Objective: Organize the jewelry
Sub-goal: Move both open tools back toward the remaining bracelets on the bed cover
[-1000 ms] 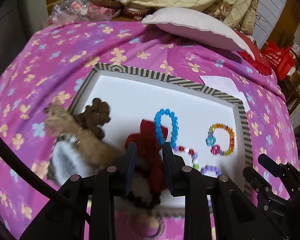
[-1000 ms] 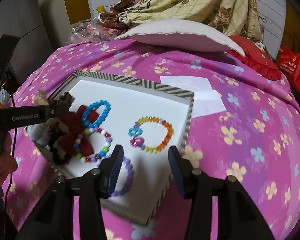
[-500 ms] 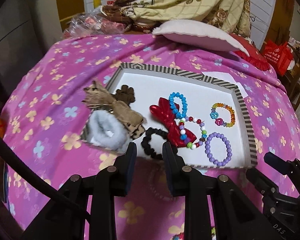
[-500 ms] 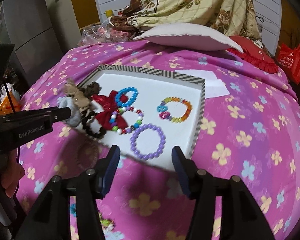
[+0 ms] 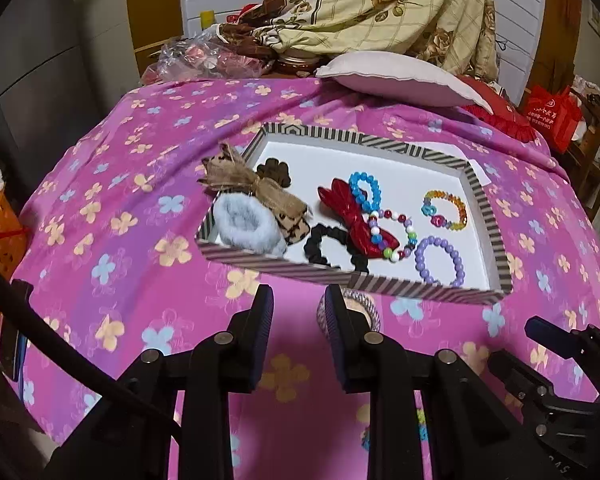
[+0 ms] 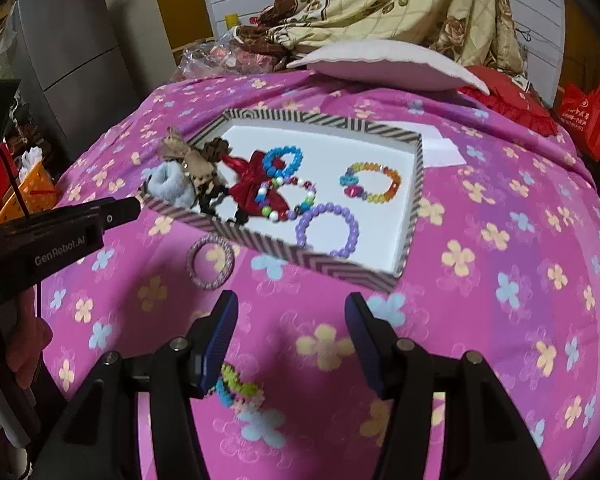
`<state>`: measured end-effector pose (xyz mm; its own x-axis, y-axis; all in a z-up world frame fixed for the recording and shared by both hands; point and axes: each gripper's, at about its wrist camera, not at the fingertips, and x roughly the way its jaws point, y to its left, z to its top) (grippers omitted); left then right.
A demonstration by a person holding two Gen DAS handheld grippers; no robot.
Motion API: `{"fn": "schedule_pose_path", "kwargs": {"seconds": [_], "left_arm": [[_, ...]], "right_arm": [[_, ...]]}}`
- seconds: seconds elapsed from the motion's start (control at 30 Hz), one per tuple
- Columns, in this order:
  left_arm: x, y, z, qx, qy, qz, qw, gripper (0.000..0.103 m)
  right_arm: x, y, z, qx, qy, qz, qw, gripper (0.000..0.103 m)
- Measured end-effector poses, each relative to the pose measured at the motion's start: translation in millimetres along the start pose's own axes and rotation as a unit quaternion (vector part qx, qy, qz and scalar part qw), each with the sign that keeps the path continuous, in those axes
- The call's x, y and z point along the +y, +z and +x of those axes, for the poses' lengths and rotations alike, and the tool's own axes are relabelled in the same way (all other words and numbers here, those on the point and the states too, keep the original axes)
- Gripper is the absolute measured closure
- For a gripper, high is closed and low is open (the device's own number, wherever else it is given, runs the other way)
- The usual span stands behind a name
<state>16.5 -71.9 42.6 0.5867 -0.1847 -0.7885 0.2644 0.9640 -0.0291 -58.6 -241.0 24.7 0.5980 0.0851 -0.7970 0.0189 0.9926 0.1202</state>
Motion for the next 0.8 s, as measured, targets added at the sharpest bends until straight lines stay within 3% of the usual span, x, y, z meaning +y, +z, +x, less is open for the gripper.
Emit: {"fn": "schedule_pose_path", "kwargs": {"seconds": [0.37,0.8], "left_arm": [[8.7,-14.3,-3.9,0.006,0.000,-0.010,0.9999,0.064],[40.9,-22.2,12.1,0.053,-0.024,-0.060,0.9966,0.064]], "right_arm": [[8.3,-19.1,-1.9,0.014,0.000,-0.015,1.000,0.045],[3.7,-58.7,15.0,0.062,0.016,-0.038,0.997,0.045]]}}
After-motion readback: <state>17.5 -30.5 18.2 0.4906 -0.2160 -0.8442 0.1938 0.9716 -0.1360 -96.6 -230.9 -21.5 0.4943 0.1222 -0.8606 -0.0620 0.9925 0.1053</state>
